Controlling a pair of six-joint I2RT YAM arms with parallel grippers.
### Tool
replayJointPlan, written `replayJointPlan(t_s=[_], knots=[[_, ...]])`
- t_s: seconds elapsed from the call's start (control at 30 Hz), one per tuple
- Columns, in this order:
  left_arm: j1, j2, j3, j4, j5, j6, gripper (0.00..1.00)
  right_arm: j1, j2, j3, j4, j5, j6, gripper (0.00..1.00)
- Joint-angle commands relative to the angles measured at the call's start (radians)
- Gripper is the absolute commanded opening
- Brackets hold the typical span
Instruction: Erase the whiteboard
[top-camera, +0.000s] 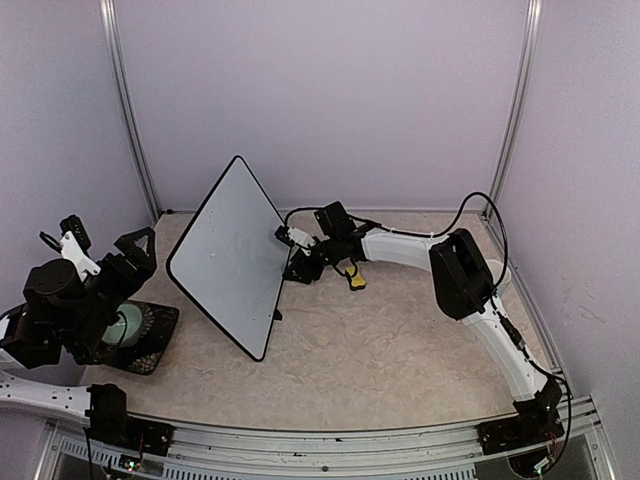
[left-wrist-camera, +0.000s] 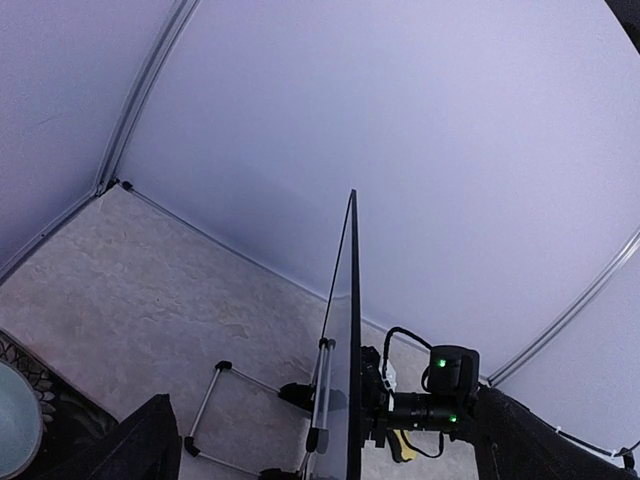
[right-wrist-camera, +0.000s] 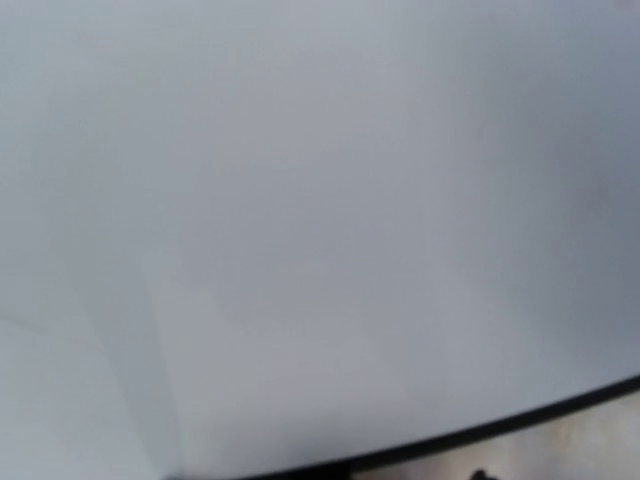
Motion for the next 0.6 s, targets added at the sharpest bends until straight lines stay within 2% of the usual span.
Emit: replayJointPlan(t_s=[0.0,0.37,0.47,0.57], knots=[[-0.036,-0.047,0.024,-0.024,-0.022,0.003,0.99,-0.004,0.023,0.036,-0.022,-0.041,0.024,0.61],[-0.036,-0.066,0.025,-0.025,-0.027,0.014,0.99,-0.001,0.049,0.062,-0.084,-0.092,0.025,0.45],[-0.035,-0.074,0.022,-0.025,-0.026,0.020,0.99,0.000,0.059,0.057,-0.087,-0.122,0.032,0.35],[-0.036,-0.084,0.017,-0.026,-0.027,0.020,0.99,0.006,0.044,0.022,-0.064,-0.126,0.043,0.30]])
